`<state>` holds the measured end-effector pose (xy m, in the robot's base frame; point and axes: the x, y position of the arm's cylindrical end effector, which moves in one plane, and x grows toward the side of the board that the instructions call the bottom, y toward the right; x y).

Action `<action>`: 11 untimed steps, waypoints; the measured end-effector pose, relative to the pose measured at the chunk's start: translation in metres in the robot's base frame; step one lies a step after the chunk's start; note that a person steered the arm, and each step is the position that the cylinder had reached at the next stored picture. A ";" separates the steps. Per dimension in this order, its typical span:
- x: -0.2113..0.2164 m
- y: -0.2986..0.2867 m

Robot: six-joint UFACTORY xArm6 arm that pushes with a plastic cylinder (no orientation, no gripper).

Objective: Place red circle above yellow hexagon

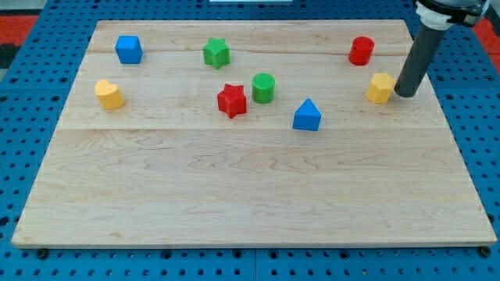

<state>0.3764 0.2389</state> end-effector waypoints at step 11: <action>-0.174 -0.079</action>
